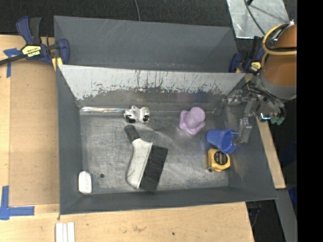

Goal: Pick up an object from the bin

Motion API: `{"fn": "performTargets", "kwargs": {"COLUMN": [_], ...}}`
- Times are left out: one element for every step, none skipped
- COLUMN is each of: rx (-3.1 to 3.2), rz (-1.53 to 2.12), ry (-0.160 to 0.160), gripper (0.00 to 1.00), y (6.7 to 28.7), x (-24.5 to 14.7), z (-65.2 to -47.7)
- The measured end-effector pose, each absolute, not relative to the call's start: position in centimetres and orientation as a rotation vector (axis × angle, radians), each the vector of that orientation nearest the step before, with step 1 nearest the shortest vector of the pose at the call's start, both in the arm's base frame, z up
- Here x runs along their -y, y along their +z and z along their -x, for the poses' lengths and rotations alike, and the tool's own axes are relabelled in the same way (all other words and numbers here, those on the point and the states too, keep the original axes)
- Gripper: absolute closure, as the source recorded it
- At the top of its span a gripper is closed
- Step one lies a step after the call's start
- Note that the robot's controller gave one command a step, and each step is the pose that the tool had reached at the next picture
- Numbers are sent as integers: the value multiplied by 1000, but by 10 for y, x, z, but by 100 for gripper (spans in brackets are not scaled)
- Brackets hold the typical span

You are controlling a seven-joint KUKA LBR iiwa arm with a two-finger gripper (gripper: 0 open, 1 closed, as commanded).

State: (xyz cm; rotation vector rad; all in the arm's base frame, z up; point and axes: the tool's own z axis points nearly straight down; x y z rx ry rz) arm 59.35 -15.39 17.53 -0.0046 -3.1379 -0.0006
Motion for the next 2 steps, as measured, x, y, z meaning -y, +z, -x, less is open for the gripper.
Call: {"fn": "performTargets", "kwargs": {"rx": [3144,3181], "rz": [1,-277], "ry": [1,6], "gripper": [0,100], "y": [179,88], "x": [153,135], "z": [-595,-593]}}
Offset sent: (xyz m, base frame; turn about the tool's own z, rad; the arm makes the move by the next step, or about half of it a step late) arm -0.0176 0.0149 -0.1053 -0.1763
